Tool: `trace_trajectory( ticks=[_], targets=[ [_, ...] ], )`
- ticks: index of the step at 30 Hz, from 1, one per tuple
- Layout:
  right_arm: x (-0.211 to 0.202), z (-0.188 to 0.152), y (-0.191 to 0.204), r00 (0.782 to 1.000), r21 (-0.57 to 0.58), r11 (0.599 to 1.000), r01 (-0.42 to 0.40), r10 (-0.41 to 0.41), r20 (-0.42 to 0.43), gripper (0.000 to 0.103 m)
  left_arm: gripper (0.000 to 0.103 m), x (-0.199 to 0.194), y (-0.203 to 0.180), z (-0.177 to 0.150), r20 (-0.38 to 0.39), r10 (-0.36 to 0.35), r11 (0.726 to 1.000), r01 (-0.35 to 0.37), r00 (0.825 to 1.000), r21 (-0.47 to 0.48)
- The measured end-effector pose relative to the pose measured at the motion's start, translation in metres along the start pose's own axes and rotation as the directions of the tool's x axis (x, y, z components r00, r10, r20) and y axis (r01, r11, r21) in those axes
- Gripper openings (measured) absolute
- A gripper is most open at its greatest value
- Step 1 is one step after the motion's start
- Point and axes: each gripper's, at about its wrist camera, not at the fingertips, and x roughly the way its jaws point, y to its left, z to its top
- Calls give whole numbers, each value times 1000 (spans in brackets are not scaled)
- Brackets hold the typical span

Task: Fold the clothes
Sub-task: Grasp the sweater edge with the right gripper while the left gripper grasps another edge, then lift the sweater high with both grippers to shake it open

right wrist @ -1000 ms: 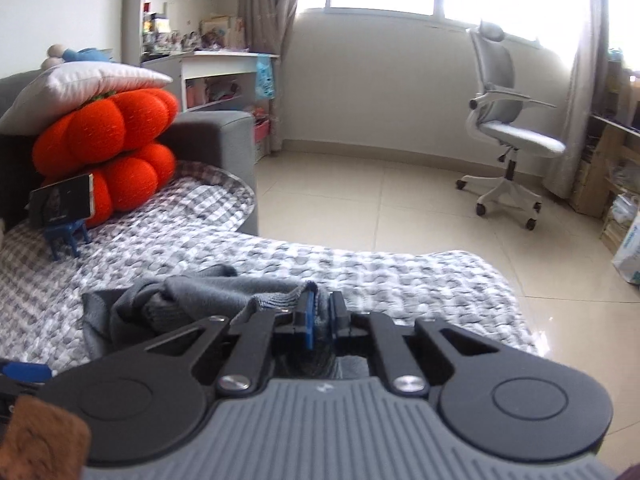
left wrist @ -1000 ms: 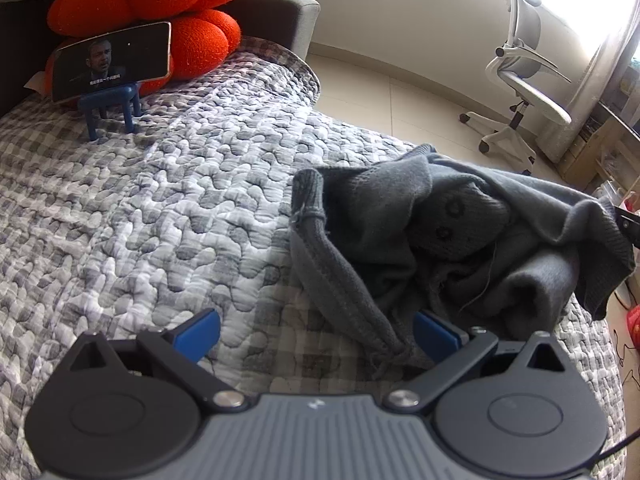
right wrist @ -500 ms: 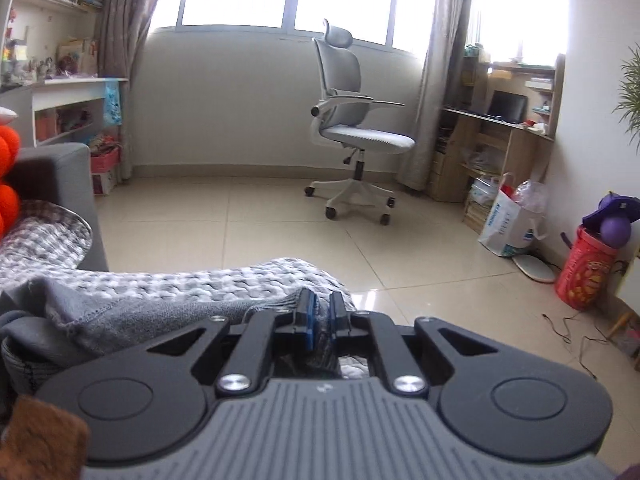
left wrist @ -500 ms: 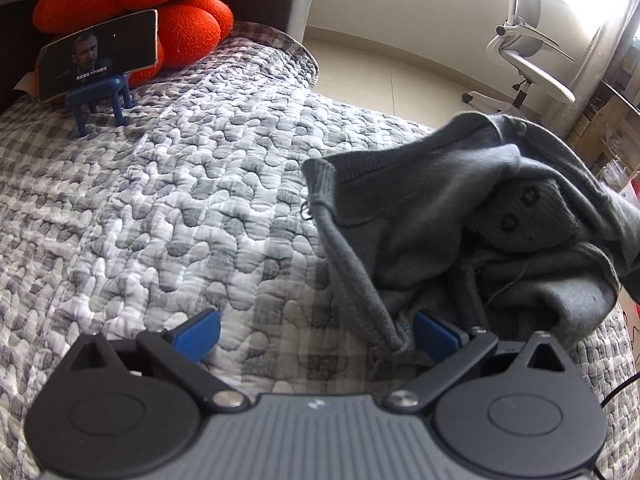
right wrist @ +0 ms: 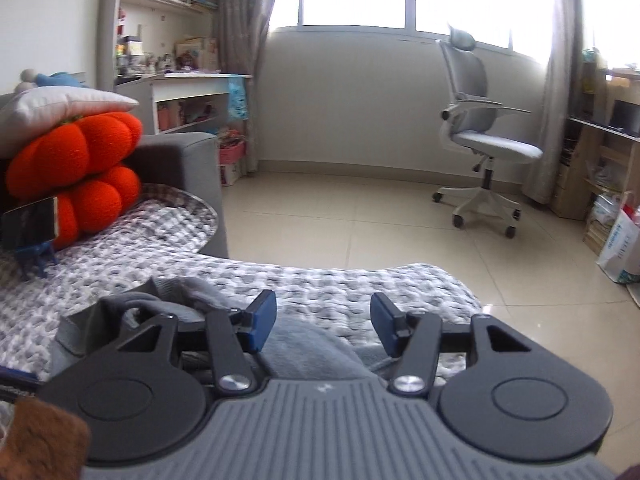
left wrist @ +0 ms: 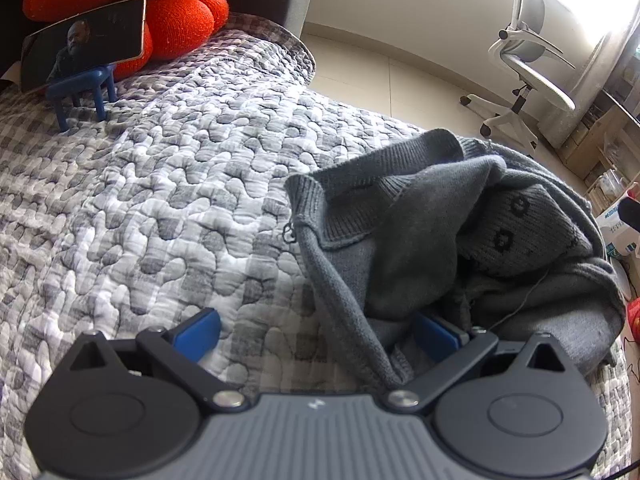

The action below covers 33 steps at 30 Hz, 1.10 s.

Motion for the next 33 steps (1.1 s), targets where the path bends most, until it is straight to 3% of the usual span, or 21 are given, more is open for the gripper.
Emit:
trace_trajectory(
  ticks=[2, 5, 7, 10, 11, 14, 16, 18, 22, 26, 28, 33],
  targets=[
    [13, 3, 6, 997, -3, 998, -56, 56, -46, 56, 103, 2, -2, 0, 5, 7, 1000, -7, 1000, 17],
    [34, 6, 11, 990, -19, 998, -66, 63, -128, 54, 103, 3, -5, -2, 18, 17, 999, -17, 1000, 35],
    [41, -1, 13, 983, -37, 997, -71, 64, -172, 33, 103, 3, -7, -3, 25, 11, 999, -12, 1000, 49],
    [43, -9, 22, 978, -102, 992, -77, 56, -199, 12, 102, 5, -11, -4, 26, -35, 997, 33, 999, 67],
    [41, -9, 25, 983, -142, 988, -53, 26, -184, 10, 102, 6, -13, -5, 32, -39, 997, 36, 999, 73],
    [15, 4, 22, 998, -173, 984, 51, -58, -38, 8, 83, 5, -17, -5, 58, -27, 995, 21, 998, 100],
    [-4, 13, 20, 991, -178, 976, 122, -111, 69, 7, 54, 2, -16, -5, 70, -40, 995, 34, 997, 92],
    [-23, 23, 17, 971, -175, 966, 193, -162, 174, 7, 31, 0, -13, -4, 70, -61, 996, 55, 996, 75],
    [-65, 35, 12, 893, -140, 934, 328, -258, 369, 7, 19, -5, -15, -5, 89, -80, 993, 72, 993, 88],
    [-98, 41, 1, 818, -81, 920, 383, -297, 493, 7, 14, -10, -23, -8, 120, -78, 989, 62, 990, 135],
    [-109, 42, -5, 797, -56, 922, 384, -300, 525, 7, 5, -15, -28, -9, 148, -73, 986, 49, 986, 160],
    [-123, 43, -15, 766, -22, 924, 381, -302, 567, 7, 4, -41, -25, -4, 276, -65, 989, 26, 959, 145]
  ],
)
